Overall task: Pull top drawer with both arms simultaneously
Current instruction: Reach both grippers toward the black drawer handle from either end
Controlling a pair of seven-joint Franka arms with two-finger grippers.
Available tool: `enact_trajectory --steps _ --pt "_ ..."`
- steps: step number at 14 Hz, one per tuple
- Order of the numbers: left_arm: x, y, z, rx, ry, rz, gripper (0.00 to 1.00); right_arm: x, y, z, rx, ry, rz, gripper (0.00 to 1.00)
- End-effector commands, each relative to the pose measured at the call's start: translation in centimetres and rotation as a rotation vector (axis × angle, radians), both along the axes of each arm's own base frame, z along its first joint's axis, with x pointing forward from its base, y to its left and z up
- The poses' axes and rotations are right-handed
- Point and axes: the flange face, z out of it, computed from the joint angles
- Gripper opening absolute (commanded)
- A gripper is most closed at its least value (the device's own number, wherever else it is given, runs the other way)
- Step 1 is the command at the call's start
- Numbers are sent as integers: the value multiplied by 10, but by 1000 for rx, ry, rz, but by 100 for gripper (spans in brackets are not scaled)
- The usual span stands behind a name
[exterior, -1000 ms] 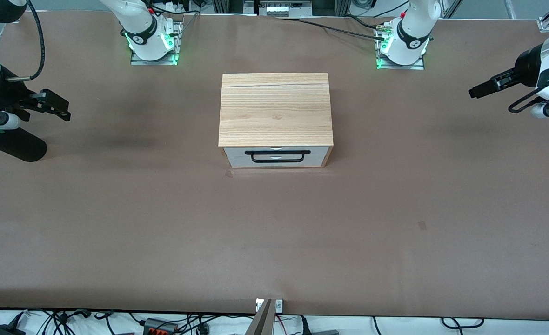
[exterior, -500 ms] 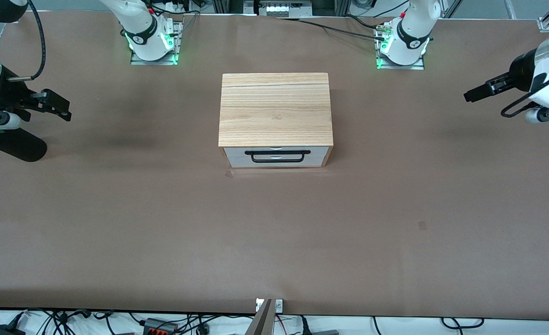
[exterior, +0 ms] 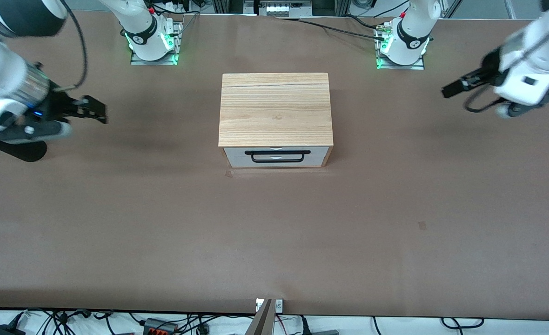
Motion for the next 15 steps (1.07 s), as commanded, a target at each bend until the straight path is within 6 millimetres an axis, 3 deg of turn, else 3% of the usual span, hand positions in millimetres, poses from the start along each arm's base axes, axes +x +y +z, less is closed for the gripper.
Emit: enact_trajectory --steps 1,3,5,7,10,15 --pt "16 -25 -23 -23 48 16 100 18 18 -44 196 115 -52 100" --pt "34 -30 -47 -204 66 -26 100 27 34 -83 323 206 -91 100" --pt "52 -33 -84 -377 77 -204 100 31 47 -101 413 253 -106 100" --pt "64 -39 -124 -541 68 -233 100 30 68 -114 512 271 -50 100" --pt "59 -51 -183 -766 12 -246 100 35 91 -141 734 265 29 100" --pt "61 -82 -249 -974 -44 -171 100 47 125 -184 1094 205 23 100"
